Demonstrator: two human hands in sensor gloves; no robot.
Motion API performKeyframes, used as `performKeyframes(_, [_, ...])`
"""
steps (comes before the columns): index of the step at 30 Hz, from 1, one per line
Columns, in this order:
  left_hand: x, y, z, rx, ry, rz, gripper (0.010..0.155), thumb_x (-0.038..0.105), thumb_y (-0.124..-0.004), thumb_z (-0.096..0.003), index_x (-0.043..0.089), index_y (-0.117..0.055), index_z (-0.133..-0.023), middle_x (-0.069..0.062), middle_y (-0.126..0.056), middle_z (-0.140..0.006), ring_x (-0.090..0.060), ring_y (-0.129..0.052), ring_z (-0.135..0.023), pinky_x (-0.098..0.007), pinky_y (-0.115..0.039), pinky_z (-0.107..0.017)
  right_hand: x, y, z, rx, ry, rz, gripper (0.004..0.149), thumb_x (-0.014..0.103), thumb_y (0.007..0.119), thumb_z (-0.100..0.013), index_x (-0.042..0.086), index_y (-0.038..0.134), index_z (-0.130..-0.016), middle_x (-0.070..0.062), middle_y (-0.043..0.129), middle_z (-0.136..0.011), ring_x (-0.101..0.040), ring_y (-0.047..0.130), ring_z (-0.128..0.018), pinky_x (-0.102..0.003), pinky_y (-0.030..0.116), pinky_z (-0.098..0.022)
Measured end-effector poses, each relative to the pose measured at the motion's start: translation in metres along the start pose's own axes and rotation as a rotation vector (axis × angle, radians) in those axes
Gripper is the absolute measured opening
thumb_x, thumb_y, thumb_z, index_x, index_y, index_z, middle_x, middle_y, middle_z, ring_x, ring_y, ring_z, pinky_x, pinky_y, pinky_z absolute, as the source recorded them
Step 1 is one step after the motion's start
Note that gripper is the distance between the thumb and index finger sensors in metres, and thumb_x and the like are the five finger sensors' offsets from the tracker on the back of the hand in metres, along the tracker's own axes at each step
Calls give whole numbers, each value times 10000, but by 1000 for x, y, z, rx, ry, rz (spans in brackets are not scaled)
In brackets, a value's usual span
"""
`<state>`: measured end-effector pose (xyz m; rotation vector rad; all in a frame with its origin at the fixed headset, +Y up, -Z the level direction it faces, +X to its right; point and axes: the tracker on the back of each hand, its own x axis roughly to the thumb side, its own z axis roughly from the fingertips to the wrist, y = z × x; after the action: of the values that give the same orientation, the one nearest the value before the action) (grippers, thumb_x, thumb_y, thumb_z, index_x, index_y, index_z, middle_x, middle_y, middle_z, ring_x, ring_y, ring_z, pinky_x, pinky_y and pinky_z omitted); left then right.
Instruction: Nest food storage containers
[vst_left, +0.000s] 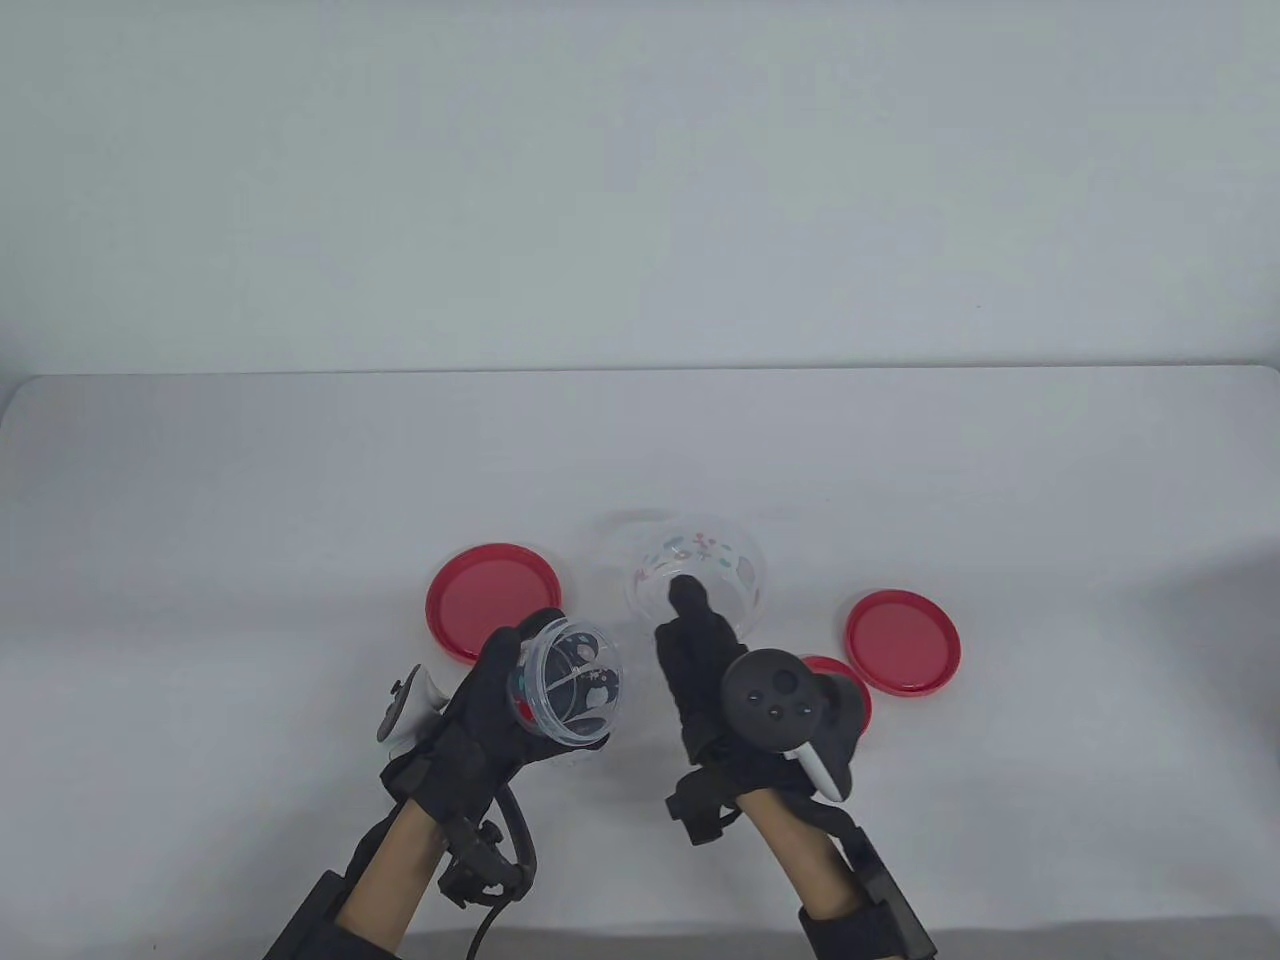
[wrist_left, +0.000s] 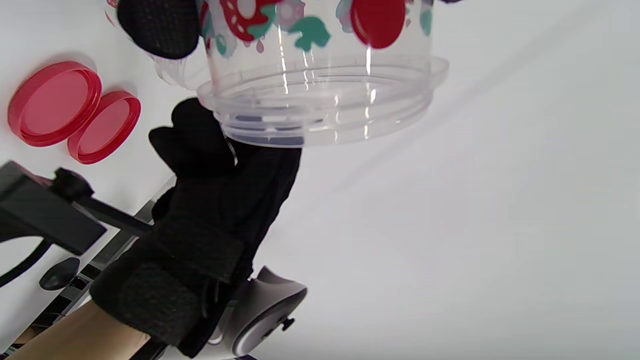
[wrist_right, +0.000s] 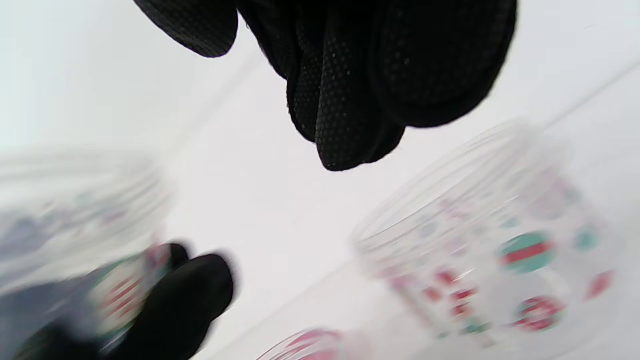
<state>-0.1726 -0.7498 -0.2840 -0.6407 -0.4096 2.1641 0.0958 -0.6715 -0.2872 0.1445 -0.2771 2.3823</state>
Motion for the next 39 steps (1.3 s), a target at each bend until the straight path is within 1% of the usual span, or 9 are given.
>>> performKeyframes(4, [1, 5, -4, -10, -5, 37, 746, 612, -313, -695, 215, 63, -1202, -194, -37, -1272, -523, -360, -1116, -580, -550, -751, -49, -15, -2, -7, 157, 67, 574, 363, 629, -627, 29, 531, -1083, -181, 821, -877, -307, 935, -513, -392, 812, -309])
performKeyframes(7, [3, 7, -2, -24, -37, 88, 747, 611, -305, -696, 211, 77, -1198, -193, -20, -1269, -527, -348, -1115, -580, -545, -754, -79, -25, -3, 156, 341, 121, 596, 365, 622, -635, 13, 485, -1096, -204, 785, -904, -321, 918, -544, -403, 804, -331])
performKeyframes(12, [10, 8, 2, -23, -92, 111, 750, 613, -299, -696, 207, 83, -1197, -192, -19, -1270, -523, -353, -1117, -574, -550, -754, -110, -34, -5, 262, 537, 175, 589, 363, 627, -637, -9, 506, -1077, -210, 787, -884, -321, 917, -542, -400, 804, -334])
performKeyframes(17, [8, 6, 1, -38, -79, 123, 749, 614, -294, -696, 208, 91, -1194, -190, -8, -1269, -522, -344, -1120, -574, -544, -758, -126, -34, -3, 399, 684, 209, 546, 366, 629, -639, 7, 564, -1046, -205, 797, -863, -315, 917, -533, -393, 803, -332])
performKeyframes(25, [6, 4, 2, -45, -71, 116, 747, 609, -290, -697, 202, 94, -1192, -190, -7, -1268, -521, -344, -1121, -575, -543, -758, -138, -26, 0, 465, 798, 346, 522, 381, 639, -636, 31, 590, -1020, -183, 805, -849, -306, 918, -525, -384, 805, -330])
performKeyframes(30, [7, 5, 2, -50, -80, 115, 750, 610, -289, -696, 200, 96, -1192, -191, -7, -1268, -522, -340, -1122, -575, -542, -760, -146, -14, -1, 497, 837, 427, 524, 399, 647, -632, 47, 583, -1014, -159, 797, -831, -299, 911, -529, -384, 801, -336])
performKeyframes(33, [7, 4, 2, -49, -77, 116, 750, 611, -288, -696, 202, 101, -1190, -190, -4, -1268, -519, -338, -1123, -574, -540, -761, -146, -6, -3, 468, 828, 545, 493, 410, 670, -620, 80, 613, -982, -103, 821, -751, -270, 910, -494, -372, 800, -321])
performKeyframes(36, [7, 4, 2, -47, -72, 114, 749, 610, -290, -696, 202, 96, -1191, -188, -5, -1268, -520, -338, -1122, -575, -539, -760, -141, 2, -6, 486, 792, 680, 469, 396, 672, -615, 84, 617, -961, -81, 829, -707, -245, 908, -472, -361, 801, -310])
performKeyframes(39, [6, 4, 2, -47, -70, 111, 750, 611, -291, -695, 201, 96, -1191, -190, -5, -1268, -520, -338, -1122, -576, -538, -761, -138, 7, -6, 472, 770, 691, 445, 353, 663, -616, 59, 628, -949, -85, 842, -685, -241, 915, -456, -360, 805, -299])
